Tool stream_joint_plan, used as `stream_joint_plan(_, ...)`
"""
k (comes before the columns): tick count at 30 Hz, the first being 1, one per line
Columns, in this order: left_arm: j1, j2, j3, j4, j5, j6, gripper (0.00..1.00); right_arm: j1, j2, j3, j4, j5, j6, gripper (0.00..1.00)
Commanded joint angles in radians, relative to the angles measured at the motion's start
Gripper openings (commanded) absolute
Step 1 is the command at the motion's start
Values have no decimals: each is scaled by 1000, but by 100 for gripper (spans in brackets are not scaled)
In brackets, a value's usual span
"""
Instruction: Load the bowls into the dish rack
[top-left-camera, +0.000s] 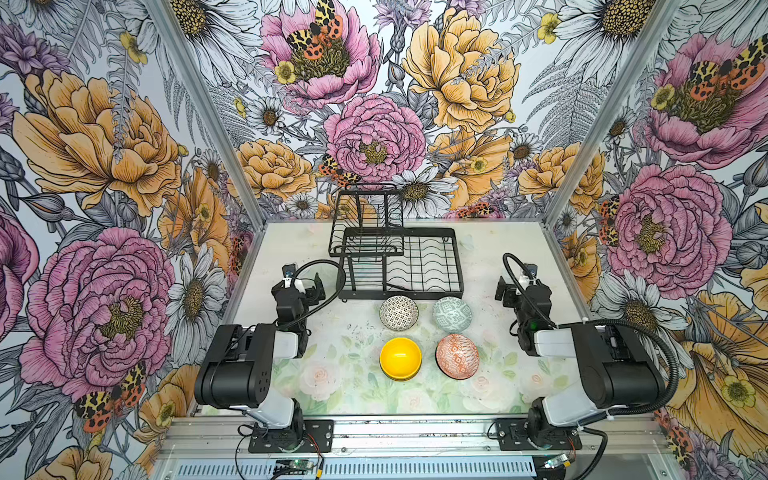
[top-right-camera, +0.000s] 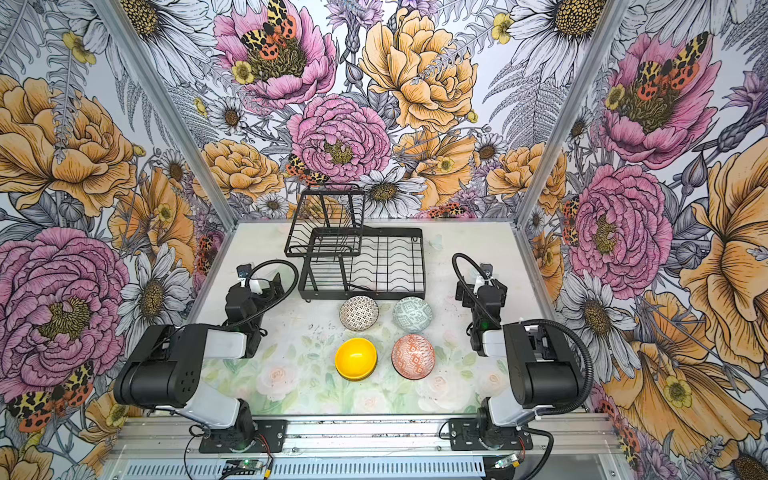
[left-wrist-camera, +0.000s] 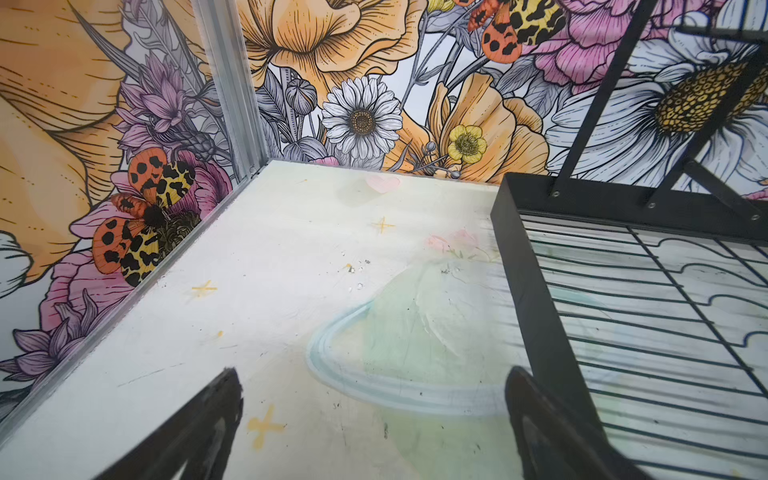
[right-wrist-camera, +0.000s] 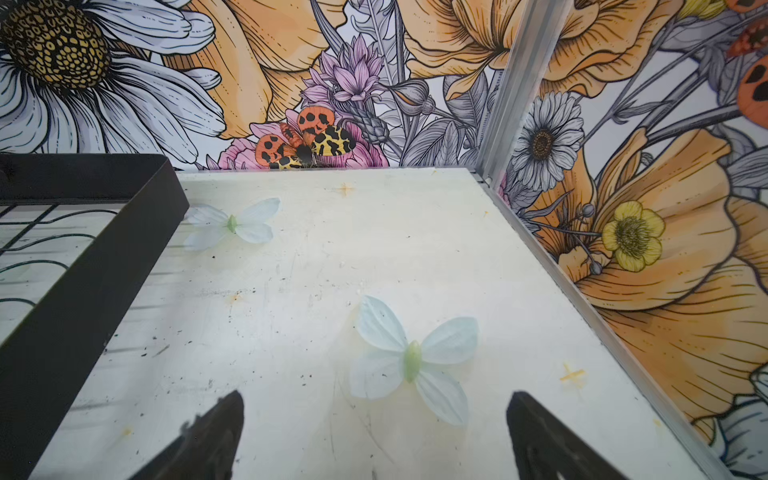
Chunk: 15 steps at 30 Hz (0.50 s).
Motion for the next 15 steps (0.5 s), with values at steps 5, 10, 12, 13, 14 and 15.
stream_joint_plan(5,-7,0,8,15,-18,19,99,-5,0,12,21,1,20,99)
stream_joint_plan(10,-6,0,9,15,-18,18,99,-4,3,18,10,-3,19,99)
stream_joint_plan(12,-6,0,9,15,-17,19,99,-5,1,16,13,-3,20,99)
stream_joint_plan(13,-6,-1,9,15,-17,19,99,-5,1,16,12,-2,20,100)
stream_joint_plan(14,-5,-1,9,14,-18,20,99,-4,1,16,12,-2,19,99)
stream_joint_plan(15,-4,0,10,14,-16,18,99,-5,3,16,13,-2,20,99)
